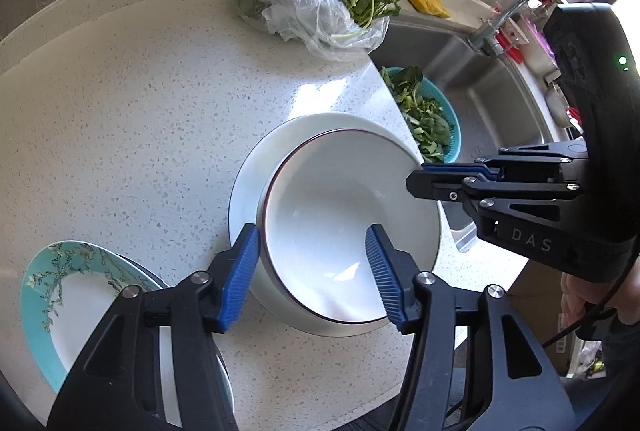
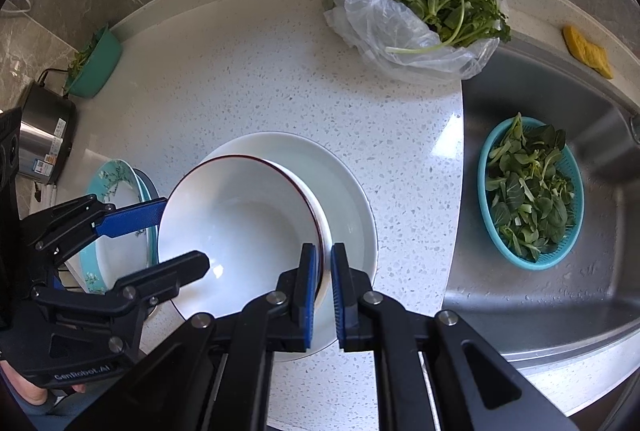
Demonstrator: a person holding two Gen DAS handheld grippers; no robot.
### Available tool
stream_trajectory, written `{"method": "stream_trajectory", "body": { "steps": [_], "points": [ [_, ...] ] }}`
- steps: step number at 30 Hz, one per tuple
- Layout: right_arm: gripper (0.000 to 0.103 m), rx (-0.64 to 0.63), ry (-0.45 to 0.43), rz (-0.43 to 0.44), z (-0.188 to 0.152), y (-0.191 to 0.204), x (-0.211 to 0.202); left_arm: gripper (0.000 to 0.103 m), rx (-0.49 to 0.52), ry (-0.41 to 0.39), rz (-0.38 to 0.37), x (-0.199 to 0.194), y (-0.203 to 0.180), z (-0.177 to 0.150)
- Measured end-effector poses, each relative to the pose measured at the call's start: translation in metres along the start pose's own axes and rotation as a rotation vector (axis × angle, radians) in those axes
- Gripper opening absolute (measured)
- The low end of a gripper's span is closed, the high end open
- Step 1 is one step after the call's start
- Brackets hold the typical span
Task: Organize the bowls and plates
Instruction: 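Open the left gripper and withdraw from the stacked bowls, then move the left gripper to the rim of the white deep plate stack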
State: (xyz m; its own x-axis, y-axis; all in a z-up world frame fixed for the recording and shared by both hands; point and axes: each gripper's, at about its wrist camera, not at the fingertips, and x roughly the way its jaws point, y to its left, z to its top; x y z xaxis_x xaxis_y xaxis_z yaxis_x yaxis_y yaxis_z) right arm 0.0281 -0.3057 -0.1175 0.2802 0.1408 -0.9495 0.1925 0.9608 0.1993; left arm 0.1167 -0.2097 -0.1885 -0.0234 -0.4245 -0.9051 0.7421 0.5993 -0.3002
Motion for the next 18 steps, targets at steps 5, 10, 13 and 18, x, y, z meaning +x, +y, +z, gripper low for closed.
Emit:
{"method": "stream_trajectory", "body": {
  "steps": [5, 10, 13, 18],
  "points": [
    [0.021, 0.004, -0.059, 0.059, -0.003, -0.004, -0.018, 0.072, -0.022, -0.065, 0.027, -0.021, -0.001, -0.002],
    [0.093, -0.042, -0.179, 0.128, -0.007, -0.011, -0.051, 0.086, -0.070, -0.120, 0.003, -0.051, -0.002, -0.018],
    [0.095, -0.099, -0.205, 0.133, -0.009, -0.011, -0.064, 0.102, -0.042, -0.193, -0.018, -0.077, -0.012, -0.031],
    [0.097, -0.093, -0.260, 0.116, -0.014, -0.019, -0.081, 0.103, 0.020, -0.249, 0.003, -0.097, -0.020, -0.044]
  ]
}}
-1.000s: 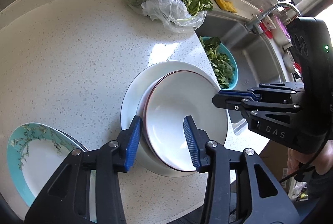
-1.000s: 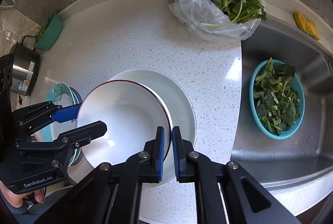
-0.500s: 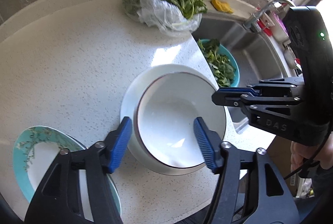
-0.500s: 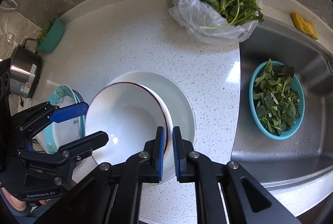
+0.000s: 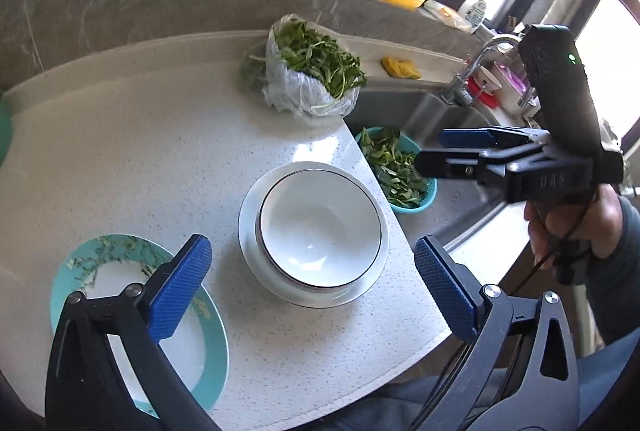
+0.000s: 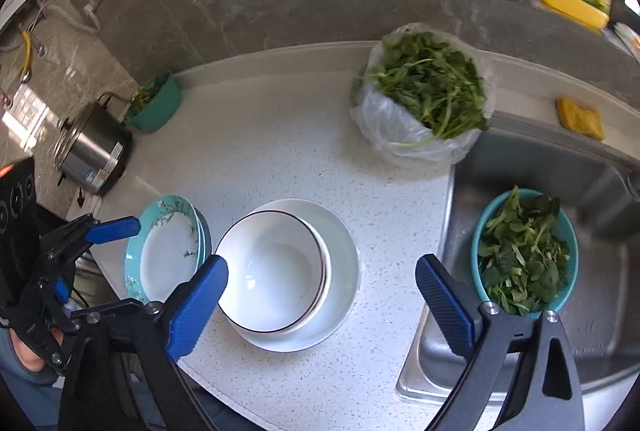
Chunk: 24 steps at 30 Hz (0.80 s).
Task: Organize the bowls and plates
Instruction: 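Move the left gripper to the rim of the white deep plate stack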
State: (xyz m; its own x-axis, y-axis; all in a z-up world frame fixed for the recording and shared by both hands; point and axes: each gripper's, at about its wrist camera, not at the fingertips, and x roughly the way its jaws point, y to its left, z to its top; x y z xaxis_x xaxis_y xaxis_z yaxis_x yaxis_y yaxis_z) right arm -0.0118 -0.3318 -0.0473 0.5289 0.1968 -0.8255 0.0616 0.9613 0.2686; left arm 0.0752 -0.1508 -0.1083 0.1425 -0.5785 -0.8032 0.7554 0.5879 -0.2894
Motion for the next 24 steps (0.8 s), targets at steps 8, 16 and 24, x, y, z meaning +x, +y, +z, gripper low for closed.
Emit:
{"method": "stream_trajectory", "body": {
  "steps": [8, 16, 24],
  "points": [
    [0.092, 0.014, 0.027, -0.006, -0.008, -0.021, 0.006, 0.103, -0.137, 0.031, 0.032, 0.009, 0.012, -0.030],
    [0.064, -0.168, 0.162, 0.115, 0.015, -0.048, 0.054, 0.103, -0.427, -0.008, 0.289, 0.020, 0.013, -0.054],
    [0.064, -0.378, 0.290, 0.214, 0.033, -0.053, 0.089, 0.101, -0.692, -0.037, 0.462, 0.035, -0.021, -0.094]
  ]
}}
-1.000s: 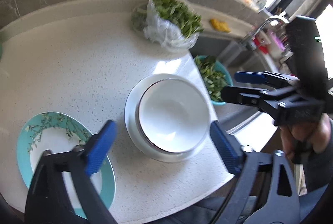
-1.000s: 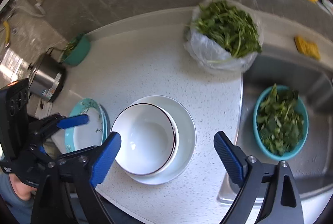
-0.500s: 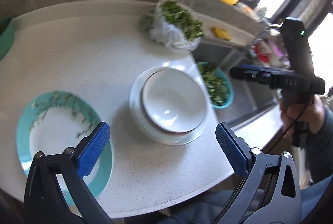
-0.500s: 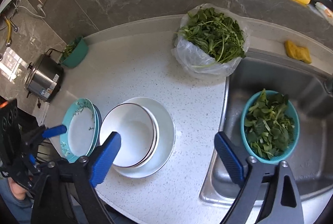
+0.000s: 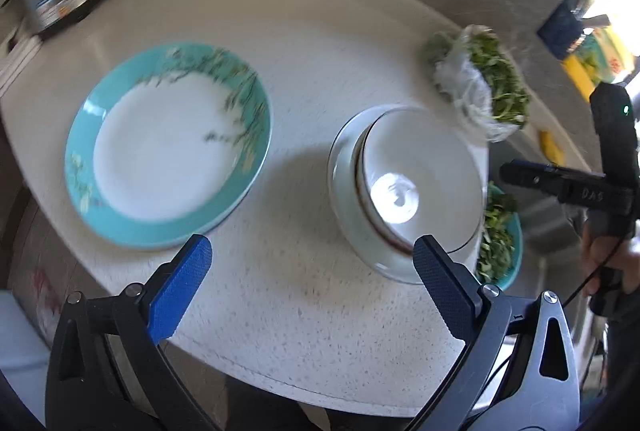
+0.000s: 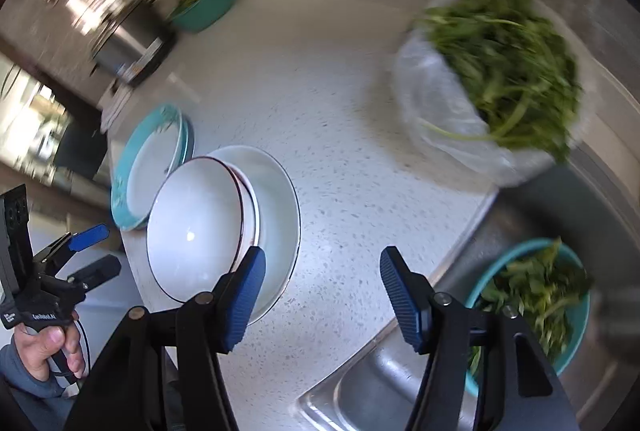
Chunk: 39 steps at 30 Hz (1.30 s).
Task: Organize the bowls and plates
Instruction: 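Move the left gripper to the rim of the white deep plate stack, then close the left gripper on the white deep plate rim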
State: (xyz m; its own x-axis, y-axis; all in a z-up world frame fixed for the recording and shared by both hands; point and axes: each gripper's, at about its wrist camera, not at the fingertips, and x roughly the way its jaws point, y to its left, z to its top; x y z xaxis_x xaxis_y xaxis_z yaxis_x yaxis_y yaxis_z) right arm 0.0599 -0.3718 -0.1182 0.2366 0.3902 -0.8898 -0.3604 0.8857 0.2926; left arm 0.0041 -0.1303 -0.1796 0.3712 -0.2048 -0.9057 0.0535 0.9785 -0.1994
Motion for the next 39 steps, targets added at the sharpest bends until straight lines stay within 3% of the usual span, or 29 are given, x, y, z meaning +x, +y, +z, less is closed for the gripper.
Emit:
{"method": "stream_trajectory", "body": {
  "steps": [5, 9, 18, 24, 29, 39],
  "points": [
    [0.064, -0.075, 0.066, 0.040, 0.008, 0.004, 0.021, 0.100, -0.116, -0.016, 0.096, 0.015, -0.002, -0.020],
    [0.064, -0.116, 0.095, 0.046, 0.013, 0.003, 0.029, 0.080, -0.175, 0.008, 0.091, 0.028, -0.001, -0.032],
    [0.064, -0.149, 0.138, 0.067, 0.012, 0.001, 0.043, 0.077, -0.273, 0.009, 0.019, 0.041, 0.009, -0.032],
    [0.064, -0.176, 0.155, 0.071, 0.015, 0.005, 0.052, 0.077, -0.319, 0.017, 0.011, 0.051, 0.012, -0.030],
    [0.063, -0.206, 0.159, 0.072, 0.018, 0.008, 0.057, 0.078, -0.351, 0.031, 0.008, 0.062, 0.017, -0.028],
    [0.056, -0.267, 0.176, 0.069, 0.018, 0.012, 0.072, 0.076, -0.336, -0.018, 0.054, 0.068, 0.010, -0.025]
  ]
}}
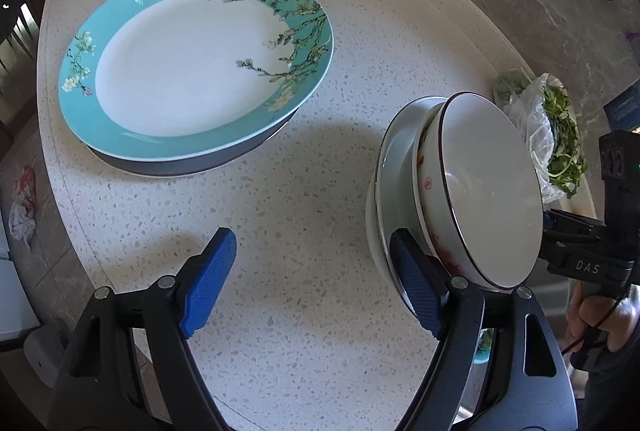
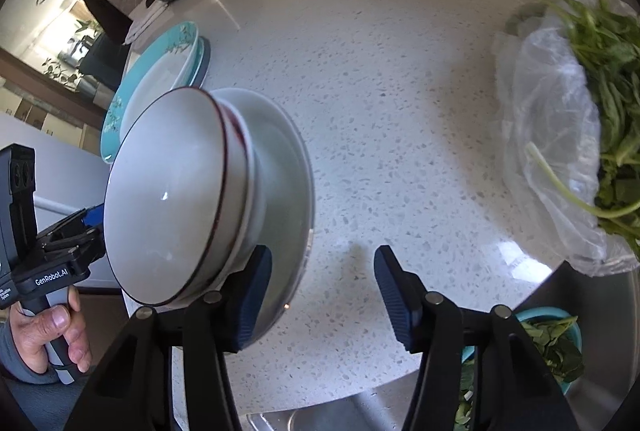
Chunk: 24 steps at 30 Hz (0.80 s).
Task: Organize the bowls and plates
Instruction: 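Close the left gripper on the white deep plate rim, then lift the plate-and-bowl stack with the left gripper toward the teal floral plate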
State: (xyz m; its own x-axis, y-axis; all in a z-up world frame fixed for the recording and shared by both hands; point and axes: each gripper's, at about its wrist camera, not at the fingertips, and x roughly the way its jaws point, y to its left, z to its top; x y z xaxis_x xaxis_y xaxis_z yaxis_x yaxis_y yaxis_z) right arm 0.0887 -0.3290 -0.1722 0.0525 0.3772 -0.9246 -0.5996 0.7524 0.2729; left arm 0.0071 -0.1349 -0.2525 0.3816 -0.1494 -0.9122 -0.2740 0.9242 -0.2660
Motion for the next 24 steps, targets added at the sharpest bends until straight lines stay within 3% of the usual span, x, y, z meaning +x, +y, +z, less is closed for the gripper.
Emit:
{"method": "stream_trajectory", "body": {
  "steps": [5, 10, 14, 16, 19, 21, 24],
  "points": [
    [0.053, -0.011, 0.008, 0.009, 0.001, -0.001, 0.008, 0.067, 0.010, -0.030, -0.014, 0.003, -0.002, 0.001],
    [0.052, -0.018, -0.003, 0.029, 0.001, -0.003, 0.011, 0.067, 0.004, -0.037, -0.034, 0.010, -0.002, -0.001],
    [0.042, -0.036, -0.011, 0.052, 0.001, 0.000, 0.012, 0.067, 0.032, -0.021, -0.031, 0.016, -0.005, 0.002],
    [0.034, -0.046, -0.007, 0.057, 0.001, 0.003, 0.013, 0.060, 0.065, -0.019, -0.027, 0.018, -0.010, 0.004],
    [0.023, -0.050, -0.005, 0.073, 0.003, 0.008, 0.015, 0.042, 0.098, -0.007, -0.045, 0.020, -0.021, 0.006],
    [0.023, -0.049, -0.006, 0.070, 0.003, 0.009, 0.016, 0.027, 0.114, 0.001, -0.058, 0.022, -0.028, 0.008],
    [0.023, -0.043, -0.005, 0.073, 0.003, 0.010, 0.016, 0.019, 0.128, 0.015, -0.074, 0.025, -0.035, 0.011]
  ]
}}
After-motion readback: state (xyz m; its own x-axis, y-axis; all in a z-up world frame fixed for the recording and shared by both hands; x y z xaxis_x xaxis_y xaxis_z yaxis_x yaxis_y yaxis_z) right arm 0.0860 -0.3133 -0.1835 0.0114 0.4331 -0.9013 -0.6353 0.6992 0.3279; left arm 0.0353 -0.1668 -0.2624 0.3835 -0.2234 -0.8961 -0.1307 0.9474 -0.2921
